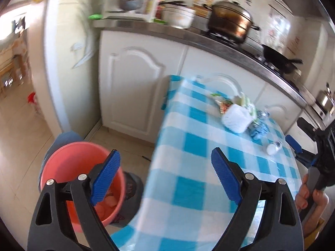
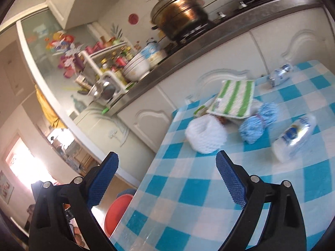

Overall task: Collect trash
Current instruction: 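Move both tools back over the table toward the green-striped sponge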

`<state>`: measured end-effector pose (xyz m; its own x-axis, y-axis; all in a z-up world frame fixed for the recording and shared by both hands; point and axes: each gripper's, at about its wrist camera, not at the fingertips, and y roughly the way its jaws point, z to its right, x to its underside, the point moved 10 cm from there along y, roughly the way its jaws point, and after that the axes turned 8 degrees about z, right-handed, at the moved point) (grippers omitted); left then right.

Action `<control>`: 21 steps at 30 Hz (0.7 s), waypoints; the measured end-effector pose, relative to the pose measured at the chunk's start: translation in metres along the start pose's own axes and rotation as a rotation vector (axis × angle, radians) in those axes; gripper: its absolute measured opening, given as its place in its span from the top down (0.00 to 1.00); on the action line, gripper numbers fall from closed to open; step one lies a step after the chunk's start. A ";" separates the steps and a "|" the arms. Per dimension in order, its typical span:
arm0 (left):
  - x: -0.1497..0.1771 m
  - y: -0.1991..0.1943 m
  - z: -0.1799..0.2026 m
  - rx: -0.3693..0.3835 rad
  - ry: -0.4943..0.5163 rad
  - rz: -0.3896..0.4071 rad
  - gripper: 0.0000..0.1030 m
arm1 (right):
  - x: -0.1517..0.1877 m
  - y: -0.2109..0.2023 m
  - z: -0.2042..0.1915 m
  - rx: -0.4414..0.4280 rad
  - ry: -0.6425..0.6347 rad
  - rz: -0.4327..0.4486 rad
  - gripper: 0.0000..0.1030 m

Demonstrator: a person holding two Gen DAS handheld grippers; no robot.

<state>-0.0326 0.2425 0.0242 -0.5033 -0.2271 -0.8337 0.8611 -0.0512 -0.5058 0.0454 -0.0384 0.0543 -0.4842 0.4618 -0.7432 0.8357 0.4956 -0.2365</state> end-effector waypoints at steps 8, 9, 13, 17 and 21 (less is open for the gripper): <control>-0.013 0.039 0.120 0.115 0.195 -0.030 0.14 | -0.050 -0.050 0.127 0.188 0.172 0.144 0.09; -0.015 0.045 0.133 0.127 0.220 -0.033 0.14 | -0.050 -0.052 0.137 0.205 0.182 0.141 0.09; -0.030 0.070 0.185 0.157 0.306 -0.032 0.14 | -0.042 -0.050 0.169 0.246 0.222 0.112 0.09; -0.042 0.108 0.236 0.180 0.400 -0.066 0.14 | -0.034 -0.040 0.179 0.273 0.204 0.079 0.09; -0.046 0.153 0.281 0.171 0.530 -0.115 0.14 | -0.027 -0.029 0.176 0.288 0.151 0.044 0.10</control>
<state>0.1423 -0.0278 0.0469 -0.5243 0.3061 -0.7946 0.7755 -0.2138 -0.5940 0.0801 -0.1947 -0.0290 -0.4608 0.5925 -0.6608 0.8853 0.2542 -0.3894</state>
